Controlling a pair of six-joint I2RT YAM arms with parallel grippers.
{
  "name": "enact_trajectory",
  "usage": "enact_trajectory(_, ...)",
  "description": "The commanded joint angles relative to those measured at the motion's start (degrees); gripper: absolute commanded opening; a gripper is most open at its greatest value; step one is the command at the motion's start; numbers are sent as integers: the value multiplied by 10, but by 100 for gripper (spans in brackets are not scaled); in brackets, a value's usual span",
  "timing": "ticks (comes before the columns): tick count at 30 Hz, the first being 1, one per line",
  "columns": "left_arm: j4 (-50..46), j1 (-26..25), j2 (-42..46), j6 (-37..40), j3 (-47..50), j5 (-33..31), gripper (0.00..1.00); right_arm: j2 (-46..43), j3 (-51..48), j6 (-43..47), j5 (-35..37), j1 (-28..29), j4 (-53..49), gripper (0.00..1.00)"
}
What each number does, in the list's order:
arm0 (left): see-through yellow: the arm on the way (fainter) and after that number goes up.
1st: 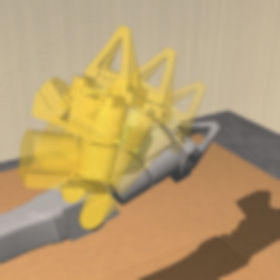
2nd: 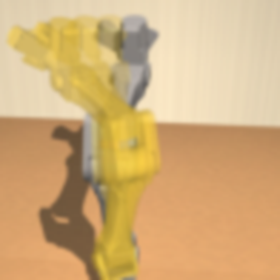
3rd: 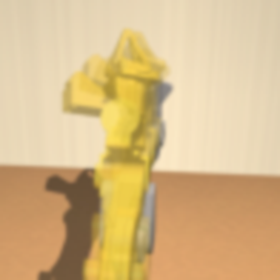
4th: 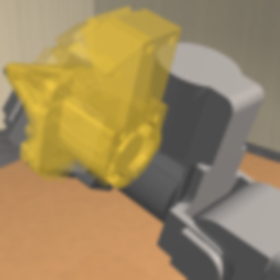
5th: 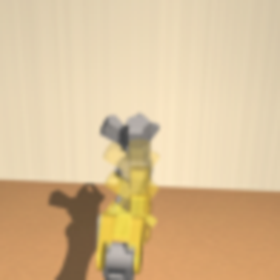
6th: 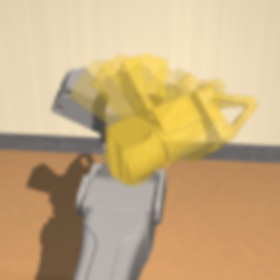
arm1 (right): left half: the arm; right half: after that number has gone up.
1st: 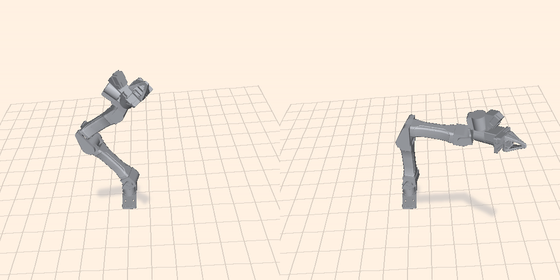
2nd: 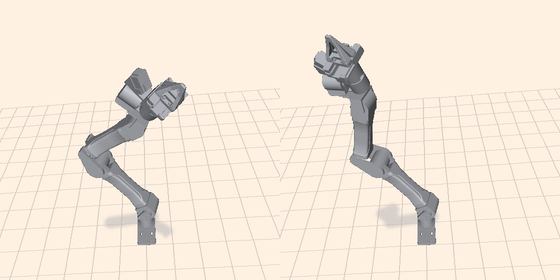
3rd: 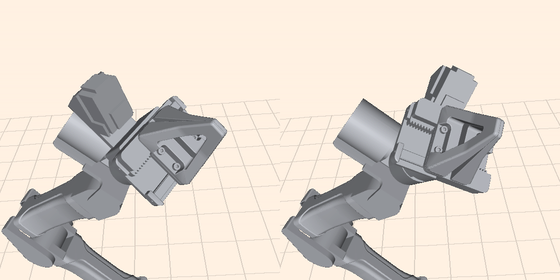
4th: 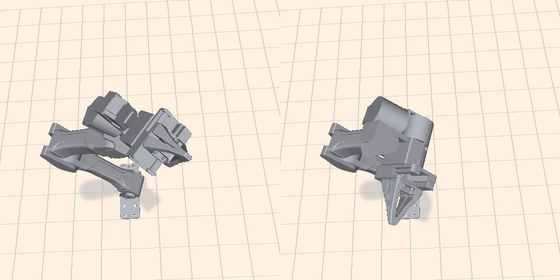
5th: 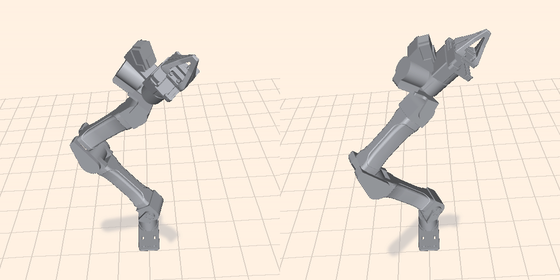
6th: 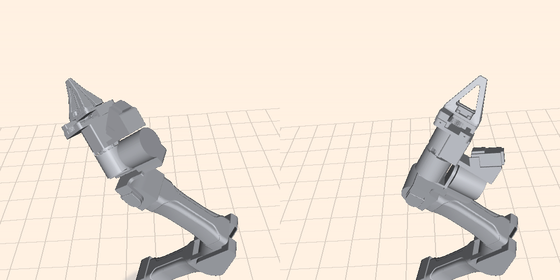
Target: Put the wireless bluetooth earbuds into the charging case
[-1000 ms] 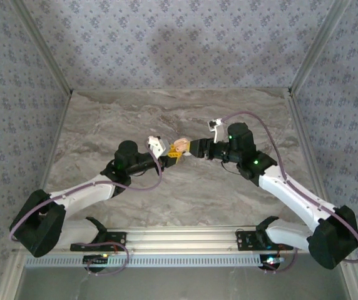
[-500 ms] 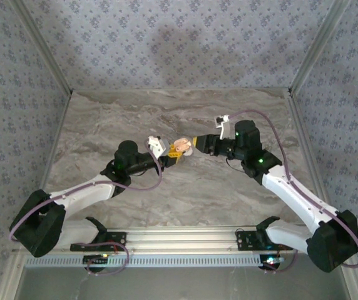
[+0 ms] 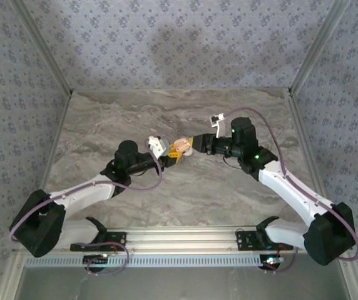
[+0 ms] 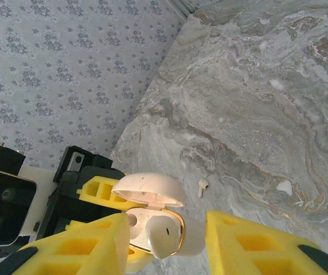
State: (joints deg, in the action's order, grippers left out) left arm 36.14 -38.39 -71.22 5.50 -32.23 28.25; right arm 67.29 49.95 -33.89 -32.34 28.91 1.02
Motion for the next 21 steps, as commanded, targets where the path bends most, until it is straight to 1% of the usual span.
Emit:
enact_trajectory(1, 6, -5, 17, 8, -24, 10, 12, 8, 13, 1, 2, 0, -5, 39)
enact_trajectory(10, 6, -5, 20, 7, -23, 10, 12, 18, -2, 8, -3, 1, -33, 30)
enact_trajectory(21, 1, -5, 24, 10, -23, 8, 12, 31, 15, 22, -20, 16, -67, 27)
